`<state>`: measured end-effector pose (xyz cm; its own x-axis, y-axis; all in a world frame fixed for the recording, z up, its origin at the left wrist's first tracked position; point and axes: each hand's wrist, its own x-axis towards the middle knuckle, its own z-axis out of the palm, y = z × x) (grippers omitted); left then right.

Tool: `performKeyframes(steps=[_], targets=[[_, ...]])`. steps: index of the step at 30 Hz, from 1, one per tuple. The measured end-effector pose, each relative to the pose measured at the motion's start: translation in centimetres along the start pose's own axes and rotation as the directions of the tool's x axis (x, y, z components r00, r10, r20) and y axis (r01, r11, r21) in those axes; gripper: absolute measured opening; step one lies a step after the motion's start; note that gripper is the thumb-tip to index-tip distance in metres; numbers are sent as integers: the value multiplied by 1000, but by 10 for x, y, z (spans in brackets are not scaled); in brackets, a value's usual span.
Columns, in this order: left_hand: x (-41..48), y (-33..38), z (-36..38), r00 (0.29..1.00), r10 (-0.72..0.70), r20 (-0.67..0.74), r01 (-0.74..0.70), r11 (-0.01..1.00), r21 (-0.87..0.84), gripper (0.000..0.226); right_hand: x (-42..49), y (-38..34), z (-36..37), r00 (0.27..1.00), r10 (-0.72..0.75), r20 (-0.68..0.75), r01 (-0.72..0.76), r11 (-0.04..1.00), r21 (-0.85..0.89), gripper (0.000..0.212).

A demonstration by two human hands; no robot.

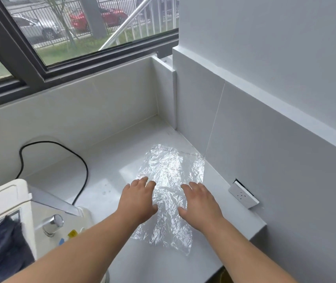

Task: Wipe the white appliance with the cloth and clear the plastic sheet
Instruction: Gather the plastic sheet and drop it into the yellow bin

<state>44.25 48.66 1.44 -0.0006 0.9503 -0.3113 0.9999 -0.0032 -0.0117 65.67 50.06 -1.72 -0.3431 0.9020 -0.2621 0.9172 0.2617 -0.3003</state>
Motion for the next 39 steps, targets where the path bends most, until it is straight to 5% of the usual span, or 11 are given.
performKeyframes(steps=[8,22,31,36,39], targets=[[18,-5,11,997,-48,53,48,999,4,65,14,7,16,999,-24,38,27,996,-90,72],[10,-3,28,991,-56,125,53,998,26,59,7,6,18,999,-15,38,21,986,-166,32],[-10,4,35,993,-33,117,24,997,79,23,-3,4,19,999,-16,46,24,984,-175,34],[-17,6,33,996,3,95,-11,996,89,26,-12,2,20,998,-22,58,31,988,-150,20],[-22,9,24,998,-32,60,34,999,-19,20,-15,0,16,999,-40,24,42,993,-111,43]])
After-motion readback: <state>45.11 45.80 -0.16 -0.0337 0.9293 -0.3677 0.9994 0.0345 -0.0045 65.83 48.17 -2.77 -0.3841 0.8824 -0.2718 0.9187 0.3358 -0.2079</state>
